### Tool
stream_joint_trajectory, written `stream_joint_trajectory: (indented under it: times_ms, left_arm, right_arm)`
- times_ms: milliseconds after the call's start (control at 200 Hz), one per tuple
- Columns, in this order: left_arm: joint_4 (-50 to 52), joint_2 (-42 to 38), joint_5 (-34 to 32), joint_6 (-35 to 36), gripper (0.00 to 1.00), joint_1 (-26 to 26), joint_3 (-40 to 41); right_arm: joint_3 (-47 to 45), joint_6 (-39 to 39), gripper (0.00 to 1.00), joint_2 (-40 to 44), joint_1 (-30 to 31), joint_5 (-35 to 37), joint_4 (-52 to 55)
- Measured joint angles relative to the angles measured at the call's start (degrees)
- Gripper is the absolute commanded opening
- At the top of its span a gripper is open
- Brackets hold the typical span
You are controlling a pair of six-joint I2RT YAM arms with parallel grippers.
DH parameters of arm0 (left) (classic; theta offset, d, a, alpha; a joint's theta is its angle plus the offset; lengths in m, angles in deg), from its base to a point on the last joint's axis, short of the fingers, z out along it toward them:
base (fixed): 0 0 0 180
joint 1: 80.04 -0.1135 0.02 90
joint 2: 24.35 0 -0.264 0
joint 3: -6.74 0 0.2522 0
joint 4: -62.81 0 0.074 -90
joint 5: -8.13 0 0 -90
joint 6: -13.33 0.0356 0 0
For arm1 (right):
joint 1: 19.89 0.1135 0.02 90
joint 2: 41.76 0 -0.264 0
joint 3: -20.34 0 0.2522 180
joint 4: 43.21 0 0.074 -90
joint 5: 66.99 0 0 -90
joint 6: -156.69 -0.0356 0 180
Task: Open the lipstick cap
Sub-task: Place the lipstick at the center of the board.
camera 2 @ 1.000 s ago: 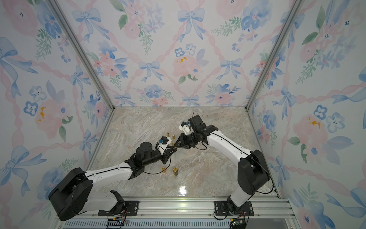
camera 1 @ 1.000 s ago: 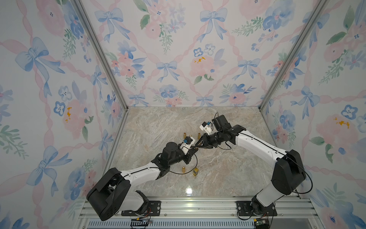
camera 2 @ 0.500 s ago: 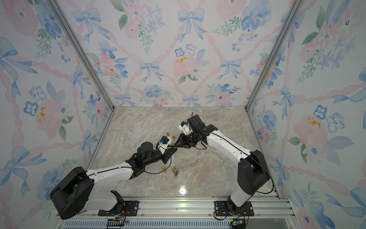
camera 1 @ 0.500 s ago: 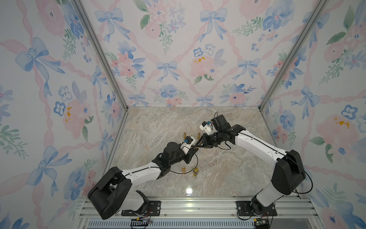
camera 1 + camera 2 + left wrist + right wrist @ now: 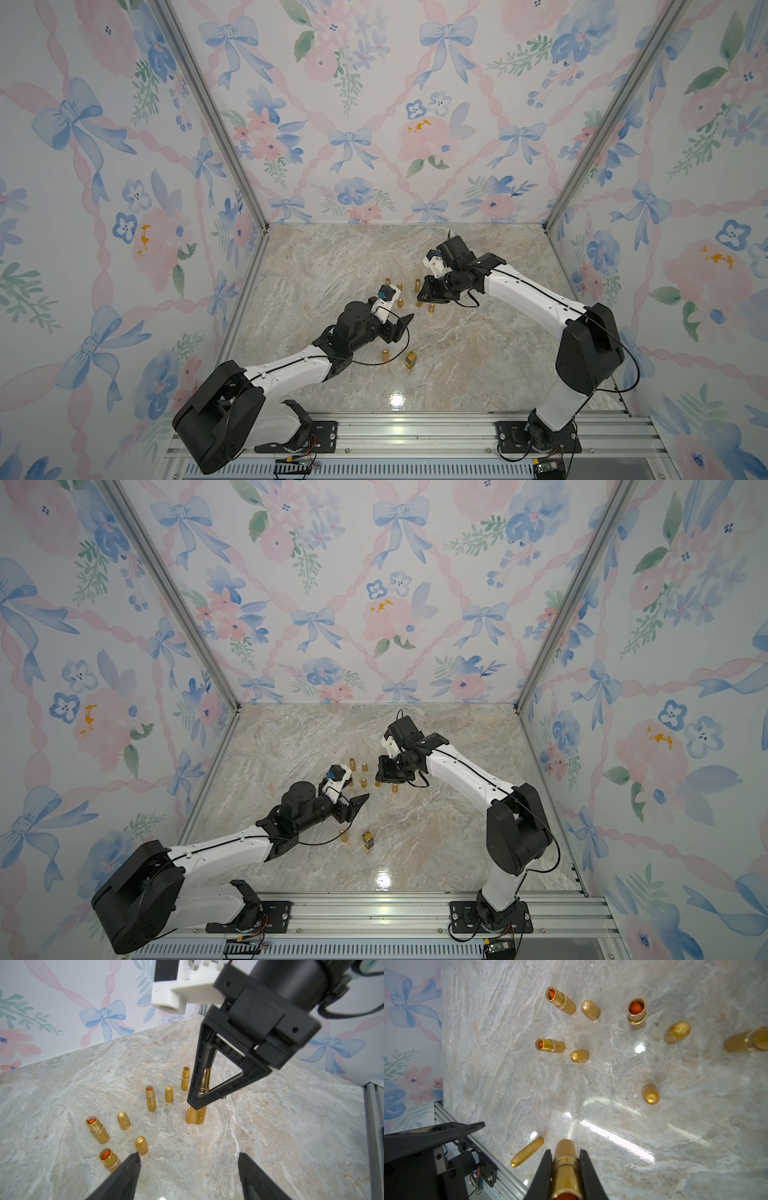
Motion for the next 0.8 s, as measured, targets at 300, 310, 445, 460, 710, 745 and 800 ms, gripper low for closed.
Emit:
stream_joint_trajectory:
  times_ms: [300,310,445,460,710,745,800]
  left_arm:
    - [3.61,-4.26,-5.84,-2.75,0.98,-0.2,2.54]
    - [3.67,-4.26,-5.88,-2.78,0.98,-0.2,2.56]
    - [4.66,-4.26,-7.96,-3.87,0.98,-0.2,2.6]
    - [4.74,-4.26,-8.2,-3.93,0.98,-0.2,2.6]
    - [5.29,-4.26,-9.97,-5.38,0.98,-0.28,2.6]
    - [5.29,-4.26,-10.1,-5.4,0.98,-0.28,2.6]
    - [5.29,-4.26,-10.16,-5.4,0.98,-0.28,2.6]
  right_arm:
    - [0.98,2.08,0.2,-5.77,2.97,11.5,-1.09]
    - [0.98,2.19,0.2,-5.9,3.04,11.72,-1.31]
    - [0.98,2.73,0.2,-7.63,3.85,14.01,-3.67]
    - [0.98,2.73,0.2,-7.82,3.89,14.14,-3.96]
    - [0.85,3.56,0.2,-11.32,4.24,17.18,-8.02]
    - [0.85,3.72,0.2,-11.52,4.26,17.64,-8.63]
    - [0.85,3.98,0.2,-11.8,4.39,18.62,-9.44]
